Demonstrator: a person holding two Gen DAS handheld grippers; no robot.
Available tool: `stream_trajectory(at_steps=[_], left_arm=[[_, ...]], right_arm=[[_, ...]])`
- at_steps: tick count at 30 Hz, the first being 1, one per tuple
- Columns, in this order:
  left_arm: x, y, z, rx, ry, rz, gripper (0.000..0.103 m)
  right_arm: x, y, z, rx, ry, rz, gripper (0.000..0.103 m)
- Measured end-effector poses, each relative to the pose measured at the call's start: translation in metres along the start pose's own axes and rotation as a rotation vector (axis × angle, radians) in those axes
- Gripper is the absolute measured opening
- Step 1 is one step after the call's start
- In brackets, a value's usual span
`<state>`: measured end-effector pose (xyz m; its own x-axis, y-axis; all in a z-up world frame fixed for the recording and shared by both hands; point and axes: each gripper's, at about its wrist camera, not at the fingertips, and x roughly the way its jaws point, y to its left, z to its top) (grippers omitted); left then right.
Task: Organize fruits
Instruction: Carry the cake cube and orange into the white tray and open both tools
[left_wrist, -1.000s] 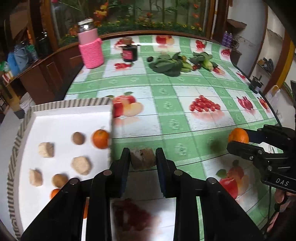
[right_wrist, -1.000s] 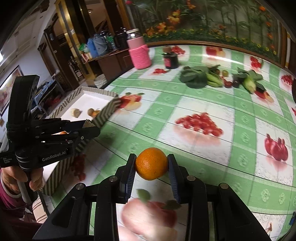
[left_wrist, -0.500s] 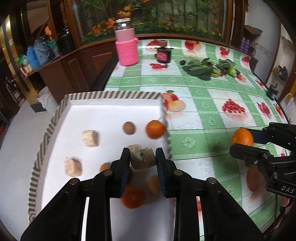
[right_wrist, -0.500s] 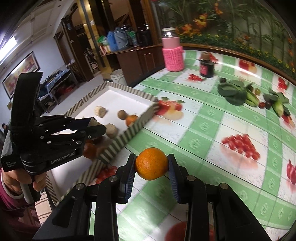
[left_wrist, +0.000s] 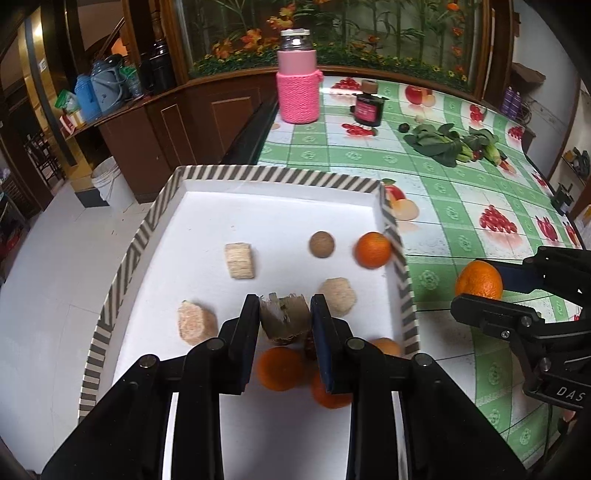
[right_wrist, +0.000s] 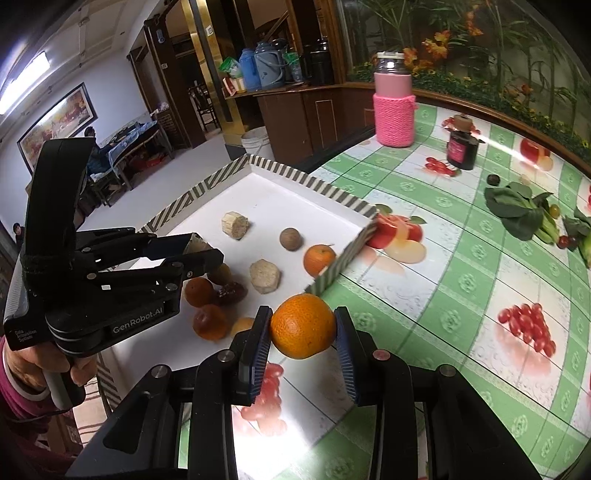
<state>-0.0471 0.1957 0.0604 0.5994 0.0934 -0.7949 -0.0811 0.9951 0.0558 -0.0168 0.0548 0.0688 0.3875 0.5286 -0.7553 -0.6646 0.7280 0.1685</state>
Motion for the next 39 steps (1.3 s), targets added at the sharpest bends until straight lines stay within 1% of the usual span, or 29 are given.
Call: stream_trajectory(at_steps=[13, 21, 32, 35, 39], left_arm=[[0.009, 0.031, 0.004, -0.052, 0.008, 0.015, 0.026], [0.019, 0.036, 0.003, -0.055, 0.027, 0.015, 0.026], [0.028, 0.045, 0.006, -0.065, 0.038, 0.027, 0.026], [0.029, 0.047, 0.008, -0.068, 0.038, 0.027, 0.026], [0.029, 0.048, 0.007, -0.068, 0.036, 0.025, 0.026]], right_arm=[[0.028, 0.017, 0.019, -0.035, 0.029, 0.007, 0.034], [0.048, 0.021, 0.034, -0.042, 0.042, 0.019, 0.035], [0.078, 0.031, 0.048, -0.056, 0.054, 0.061, 0.036], [0.082, 0.034, 0.053, -0.068, 0.052, 0.069, 0.034], [0.089, 0.036, 0.053, -0.079, 0.066, 0.074, 0.034]])
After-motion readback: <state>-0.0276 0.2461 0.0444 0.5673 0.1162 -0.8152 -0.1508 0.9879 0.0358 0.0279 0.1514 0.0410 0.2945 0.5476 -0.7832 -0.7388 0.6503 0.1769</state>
